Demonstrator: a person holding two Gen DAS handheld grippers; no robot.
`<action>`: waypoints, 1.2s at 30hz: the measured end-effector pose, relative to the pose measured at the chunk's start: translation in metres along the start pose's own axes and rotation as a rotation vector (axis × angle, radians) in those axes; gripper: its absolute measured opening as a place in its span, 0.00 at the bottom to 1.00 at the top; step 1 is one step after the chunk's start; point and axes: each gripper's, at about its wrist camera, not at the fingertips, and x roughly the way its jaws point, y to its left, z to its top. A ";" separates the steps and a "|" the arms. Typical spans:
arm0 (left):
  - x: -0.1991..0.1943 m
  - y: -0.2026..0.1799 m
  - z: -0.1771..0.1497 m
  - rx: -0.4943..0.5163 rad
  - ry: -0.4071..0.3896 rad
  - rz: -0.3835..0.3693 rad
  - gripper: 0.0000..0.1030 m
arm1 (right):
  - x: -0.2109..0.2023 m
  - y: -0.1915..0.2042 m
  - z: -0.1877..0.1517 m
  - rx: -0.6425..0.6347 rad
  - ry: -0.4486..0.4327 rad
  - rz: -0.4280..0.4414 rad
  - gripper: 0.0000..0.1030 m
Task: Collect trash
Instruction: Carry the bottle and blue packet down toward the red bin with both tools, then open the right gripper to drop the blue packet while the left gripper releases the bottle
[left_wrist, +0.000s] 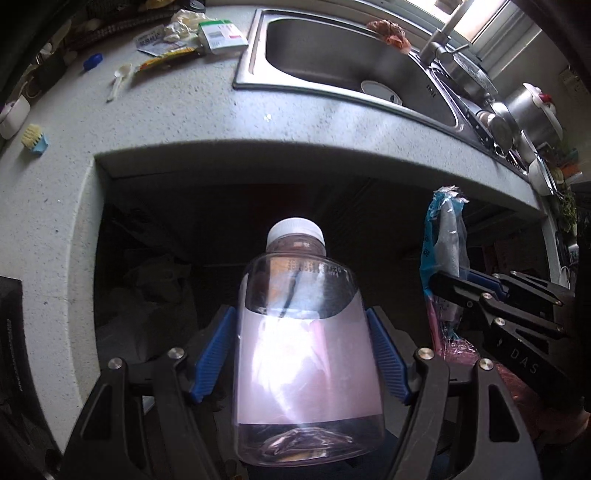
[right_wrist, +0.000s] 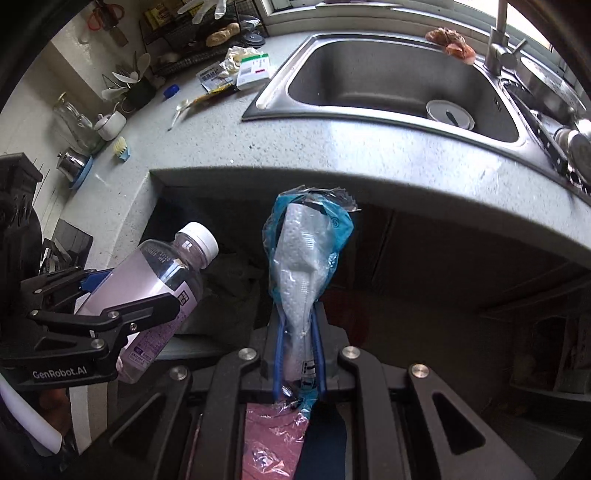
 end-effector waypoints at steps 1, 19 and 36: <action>0.010 0.002 -0.002 0.006 0.010 -0.014 0.68 | 0.008 -0.003 -0.004 0.014 0.012 0.003 0.12; 0.259 0.062 -0.031 0.070 0.098 -0.106 0.68 | 0.232 -0.061 -0.062 0.133 0.138 -0.012 0.12; 0.443 0.053 -0.056 0.182 0.155 -0.089 0.68 | 0.385 -0.147 -0.130 0.219 0.164 -0.032 0.12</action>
